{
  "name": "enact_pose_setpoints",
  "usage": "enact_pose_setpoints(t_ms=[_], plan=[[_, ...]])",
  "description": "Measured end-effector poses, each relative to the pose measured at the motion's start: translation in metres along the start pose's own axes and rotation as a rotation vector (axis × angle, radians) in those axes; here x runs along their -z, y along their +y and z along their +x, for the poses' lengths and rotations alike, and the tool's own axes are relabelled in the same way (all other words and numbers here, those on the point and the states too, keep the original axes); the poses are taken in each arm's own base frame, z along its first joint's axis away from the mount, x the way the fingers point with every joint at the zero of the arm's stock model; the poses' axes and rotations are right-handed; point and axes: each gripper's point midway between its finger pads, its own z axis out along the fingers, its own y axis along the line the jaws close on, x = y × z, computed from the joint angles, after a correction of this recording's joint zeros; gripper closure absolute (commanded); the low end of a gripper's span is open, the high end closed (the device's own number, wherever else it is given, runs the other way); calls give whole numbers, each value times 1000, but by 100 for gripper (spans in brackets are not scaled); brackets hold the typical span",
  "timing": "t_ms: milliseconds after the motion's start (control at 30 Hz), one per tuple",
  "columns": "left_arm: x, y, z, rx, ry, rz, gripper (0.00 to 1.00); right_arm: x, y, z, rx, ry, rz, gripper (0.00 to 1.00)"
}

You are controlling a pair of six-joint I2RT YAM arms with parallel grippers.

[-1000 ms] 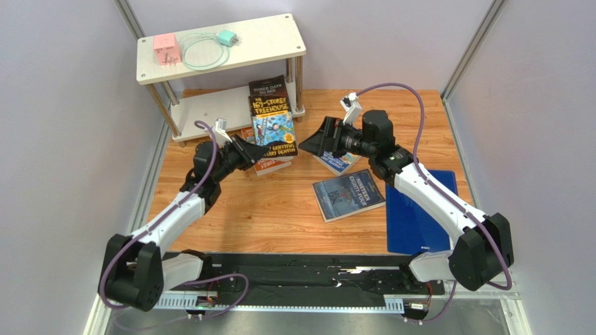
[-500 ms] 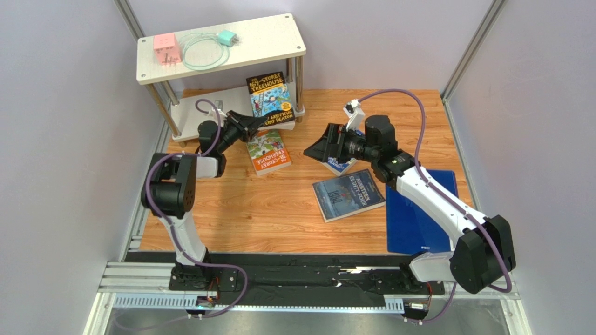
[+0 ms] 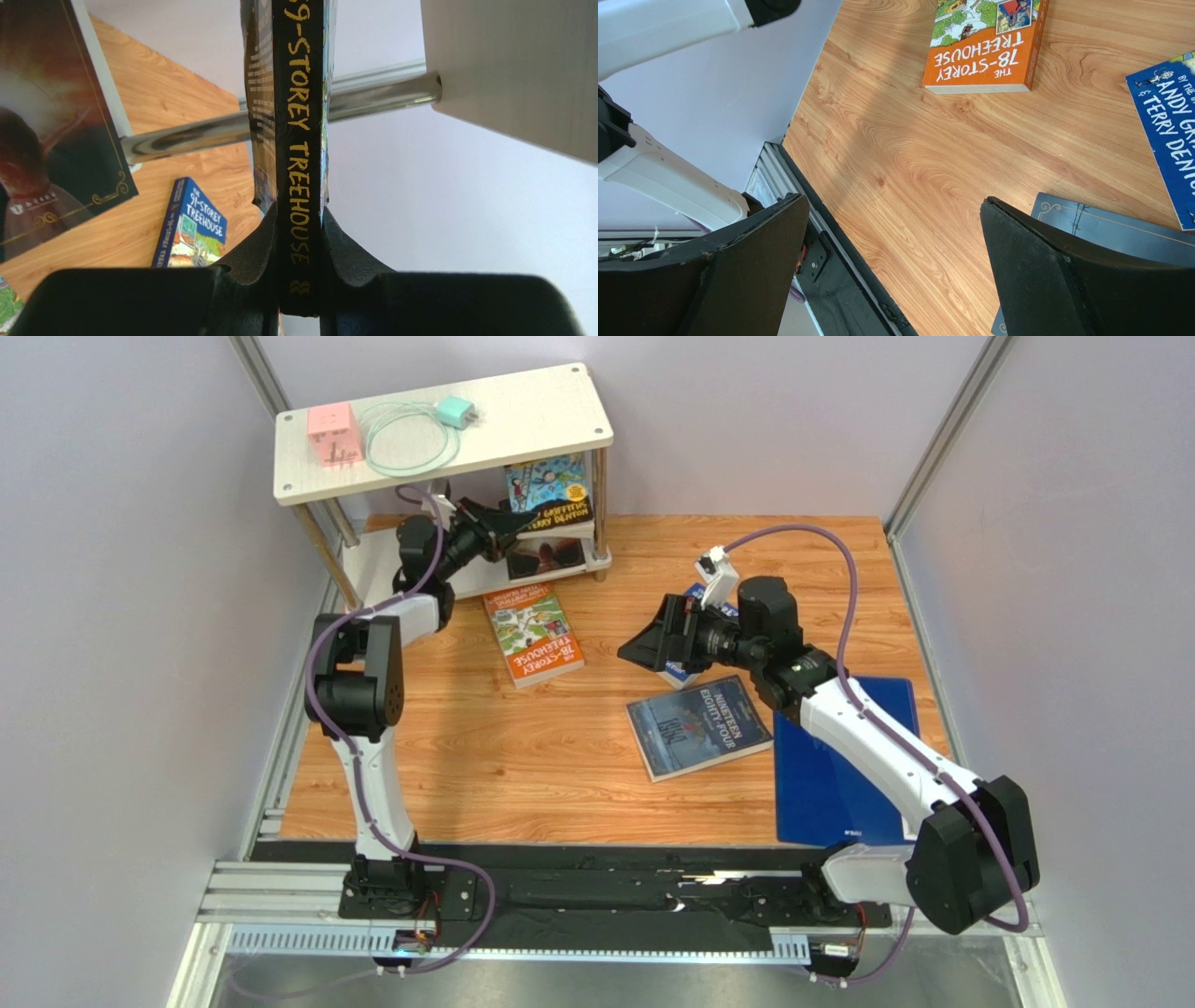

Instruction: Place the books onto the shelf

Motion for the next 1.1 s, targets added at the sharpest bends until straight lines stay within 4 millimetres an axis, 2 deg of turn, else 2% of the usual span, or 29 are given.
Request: enact_pose_setpoints(t_ms=[100, 200, 467, 633, 700, 767, 867, 1000, 1033, 1100], plan=[[-3, 2, -13, 5, -9, -30, 100, 0, -1, 2, -2, 5, 2, 0], [-4, 18, -20, 29, -10, -75, 100, 0, -1, 2, -1, 6, -1, 0], [-7, 90, -20, 138, 20, -246, 100, 1, -3, 2, 4, 7, -2, 0], [-7, 100, -19, 137, 43, -310, 100, 1, -4, 1, 8, 5, 0, 0], [-7, 101, -19, 124, 50, -325, 94, 1, -5, 1, 7, 6, 0, 0], [-7, 103, -19, 111, 57, -340, 82, 1, -5, 3, 6, 9, -2, 0], [-4, 110, -17, 107, 65, -379, 70, 1, -7, 8, 0, 20, -2, 0], [2, 119, -14, 102, 79, -434, 60, 1, -8, 11, -3, 29, -7, 0], [4, 121, -12, 99, 84, -447, 46, 1, -8, 11, -4, 30, -7, 0], [6, 124, -10, 94, 89, -468, 45, 1, -8, 13, -5, 34, -8, 0]])
